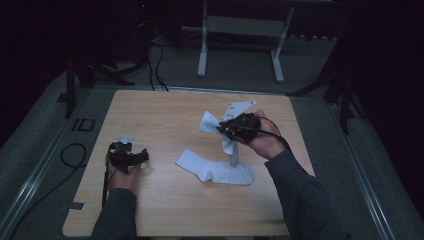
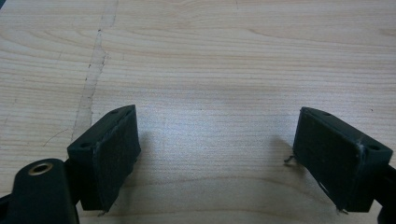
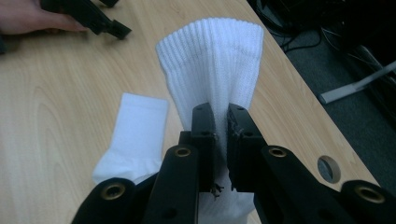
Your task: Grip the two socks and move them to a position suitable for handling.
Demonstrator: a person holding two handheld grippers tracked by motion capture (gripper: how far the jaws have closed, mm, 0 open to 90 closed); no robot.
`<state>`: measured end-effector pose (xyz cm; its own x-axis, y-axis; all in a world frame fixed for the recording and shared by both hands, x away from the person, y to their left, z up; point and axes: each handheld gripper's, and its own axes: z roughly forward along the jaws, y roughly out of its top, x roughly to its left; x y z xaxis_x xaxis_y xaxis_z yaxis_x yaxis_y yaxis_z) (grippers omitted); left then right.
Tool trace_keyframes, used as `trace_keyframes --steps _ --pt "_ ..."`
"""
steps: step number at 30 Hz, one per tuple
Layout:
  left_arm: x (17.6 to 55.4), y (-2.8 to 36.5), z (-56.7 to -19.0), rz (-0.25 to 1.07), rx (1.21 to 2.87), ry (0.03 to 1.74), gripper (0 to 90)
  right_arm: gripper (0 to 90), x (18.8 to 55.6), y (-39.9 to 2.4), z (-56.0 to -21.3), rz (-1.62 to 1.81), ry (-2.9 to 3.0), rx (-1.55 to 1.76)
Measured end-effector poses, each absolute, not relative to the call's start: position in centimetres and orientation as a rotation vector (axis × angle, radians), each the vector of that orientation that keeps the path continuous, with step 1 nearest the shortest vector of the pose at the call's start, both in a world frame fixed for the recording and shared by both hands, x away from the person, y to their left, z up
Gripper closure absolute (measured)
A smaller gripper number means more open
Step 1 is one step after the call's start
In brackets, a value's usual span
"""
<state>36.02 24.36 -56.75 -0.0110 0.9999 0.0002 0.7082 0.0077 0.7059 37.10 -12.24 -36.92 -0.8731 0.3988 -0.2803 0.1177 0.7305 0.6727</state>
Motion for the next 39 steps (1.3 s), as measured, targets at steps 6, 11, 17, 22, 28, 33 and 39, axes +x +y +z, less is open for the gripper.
trace_keyframes --steps 6,11,17,22,28,33,39 --pt "36.0 24.4 -56.8 0.733 1.753 1.772 14.6 82.1 35.8 -11.6 -37.4 0.92 2.55 0.374" --pt "36.0 24.4 -56.8 0.733 1.752 1.772 14.6 82.0 34.8 -11.2 -38.5 0.889 2.579 0.364" --pt "36.0 24.4 -56.8 0.733 1.754 1.771 14.6 81.9 34.5 -10.8 -40.0 0.886 2.615 0.374" --pt "36.0 24.4 -56.8 0.732 1.755 1.772 14.6 81.9 35.1 -10.4 -42.6 0.878 2.662 0.434" --pt "36.0 24.4 -56.8 0.733 1.754 1.772 14.6 81.9 35.4 -9.4 -45.4 0.852 2.708 0.494" --pt "36.0 24.4 -56.8 0.733 1.755 1.771 14.6 81.8 35.9 -8.7 -47.0 0.845 2.73 0.541" --pt "36.0 24.4 -56.8 0.733 1.754 1.772 14.6 81.8 36.3 -7.4 -48.4 0.867 2.744 0.599"
